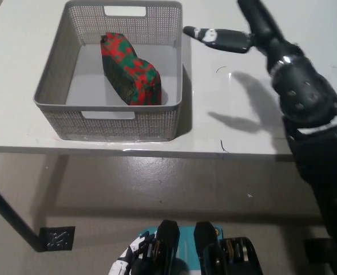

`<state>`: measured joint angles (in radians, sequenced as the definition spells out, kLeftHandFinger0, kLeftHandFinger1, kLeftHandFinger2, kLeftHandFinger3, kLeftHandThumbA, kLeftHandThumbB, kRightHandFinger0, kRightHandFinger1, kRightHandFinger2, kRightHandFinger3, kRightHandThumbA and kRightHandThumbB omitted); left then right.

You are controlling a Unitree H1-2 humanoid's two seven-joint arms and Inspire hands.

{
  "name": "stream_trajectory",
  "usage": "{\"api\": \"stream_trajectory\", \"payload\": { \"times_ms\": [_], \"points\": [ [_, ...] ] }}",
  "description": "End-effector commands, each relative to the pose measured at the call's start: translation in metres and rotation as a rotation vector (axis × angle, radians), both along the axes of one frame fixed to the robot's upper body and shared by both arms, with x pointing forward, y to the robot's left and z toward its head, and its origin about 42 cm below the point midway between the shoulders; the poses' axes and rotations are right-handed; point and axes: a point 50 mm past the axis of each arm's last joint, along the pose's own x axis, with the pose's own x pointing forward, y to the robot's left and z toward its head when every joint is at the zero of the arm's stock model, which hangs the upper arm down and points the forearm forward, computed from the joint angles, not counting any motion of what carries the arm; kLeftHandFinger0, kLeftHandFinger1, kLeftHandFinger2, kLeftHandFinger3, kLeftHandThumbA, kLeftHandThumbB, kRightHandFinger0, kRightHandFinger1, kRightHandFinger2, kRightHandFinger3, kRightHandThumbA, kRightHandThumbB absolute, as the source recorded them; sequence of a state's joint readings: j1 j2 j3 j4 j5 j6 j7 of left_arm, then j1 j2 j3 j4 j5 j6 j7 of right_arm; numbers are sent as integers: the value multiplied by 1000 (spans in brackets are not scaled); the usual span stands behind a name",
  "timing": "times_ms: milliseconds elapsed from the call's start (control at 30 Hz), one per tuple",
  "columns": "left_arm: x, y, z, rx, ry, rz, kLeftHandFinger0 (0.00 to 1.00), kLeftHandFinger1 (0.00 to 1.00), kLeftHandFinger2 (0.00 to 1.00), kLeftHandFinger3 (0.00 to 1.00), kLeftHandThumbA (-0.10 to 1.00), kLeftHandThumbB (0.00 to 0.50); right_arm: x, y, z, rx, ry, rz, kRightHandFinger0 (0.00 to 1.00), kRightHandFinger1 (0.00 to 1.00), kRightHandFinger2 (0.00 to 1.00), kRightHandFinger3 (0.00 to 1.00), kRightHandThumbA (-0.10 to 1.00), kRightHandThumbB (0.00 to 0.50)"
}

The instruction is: Use the right hand to pick up a bag of coffee beans on the right hand side and place it into a container on the left hand side

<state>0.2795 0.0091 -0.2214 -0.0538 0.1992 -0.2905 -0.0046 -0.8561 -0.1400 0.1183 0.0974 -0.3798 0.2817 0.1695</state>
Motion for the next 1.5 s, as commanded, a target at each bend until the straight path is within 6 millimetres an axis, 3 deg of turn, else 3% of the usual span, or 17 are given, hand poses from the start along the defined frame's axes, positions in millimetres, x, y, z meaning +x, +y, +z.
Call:
{"api": "stream_trajectory", "payload": {
  "times_ms": [0, 133, 267, 400, 533, 600, 700, 767, 867, 967, 1033, 1067, 1167, 1267, 1467],
  "points": [
    [7, 10, 7, -18, -50, 28, 1000, 1000, 1000, 1000, 1000, 374, -100, -45, 46, 310, -241, 141, 1000, 1000, 1000, 1000, 1000, 397],
    [7, 13, 7, -13, -48, 44, 1000, 1000, 1000, 1000, 1000, 357, -154, -65, 3, 416, -256, 130, 1000, 1000, 1000, 1000, 1000, 381],
    [4, 15, 2, -31, -35, 62, 1000, 1000, 1000, 1000, 1000, 356, -205, -66, -36, 464, -243, 104, 1000, 1000, 1000, 1000, 1000, 354],
    [2, 20, 2, -12, -18, 69, 1000, 1000, 1000, 1000, 1000, 340, -238, -64, -77, 490, -192, 74, 1000, 1000, 1000, 1000, 1000, 388],
    [5, 25, 5, -1, -6, 70, 1000, 1000, 1000, 1000, 1000, 341, -263, -60, -115, 520, -120, 28, 1000, 1000, 1000, 1000, 1000, 359],
    [10, 27, 8, 4, -13, 67, 1000, 1000, 1000, 1000, 1000, 349, -268, -60, -124, 547, -107, 10, 1000, 1000, 1000, 1000, 1000, 349],
    [12, 30, 5, 16, -15, 73, 1000, 1000, 1000, 1000, 1000, 355, -281, -58, -161, 552, -40, -42, 1000, 1000, 1000, 1000, 1000, 301],
    [11, 32, 5, 24, -15, 78, 1000, 1000, 1000, 1000, 1000, 349, -288, -55, -174, 552, -1, -54, 1000, 1000, 1000, 1000, 1000, 319],
    [13, 35, 2, 25, -29, 94, 1000, 1000, 1000, 1000, 1000, 338, -300, -49, -213, 549, 55, -104, 1000, 1000, 1000, 1000, 995, 347],
    [17, 36, 0, 32, -37, 102, 1000, 1000, 1000, 1000, 1000, 330, -311, -47, -238, 556, 94, -131, 1000, 1000, 1000, 1000, 1000, 331],
    [17, 37, -2, 36, -18, 103, 1000, 1000, 1000, 1000, 1000, 343, -317, -47, -253, 581, 146, -155, 1000, 1000, 1000, 1000, 969, 349],
    [16, 39, -3, 44, 0, 104, 1000, 1000, 1000, 1000, 1000, 354, -320, -48, -265, 577, 168, -165, 1000, 1000, 1000, 1000, 952, 308],
    [12, 42, -5, 42, 11, 116, 1000, 1000, 1000, 1000, 1000, 358, -322, -48, -275, 566, 180, -164, 1000, 1000, 1000, 1000, 940, 286],
    [3, 43, -6, 35, 17, 141, 1000, 1000, 1000, 1000, 1000, 355, -325, -48, -279, 548, 192, -169, 1000, 1000, 1000, 1000, 990, 333],
    [6, 42, -2, 46, -20, 137, 1000, 1000, 1000, 1000, 1000, 352, -320, -49, -279, 518, 180, -168, 1000, 1000, 1000, 1000, 1000, 302]
  ]
}}
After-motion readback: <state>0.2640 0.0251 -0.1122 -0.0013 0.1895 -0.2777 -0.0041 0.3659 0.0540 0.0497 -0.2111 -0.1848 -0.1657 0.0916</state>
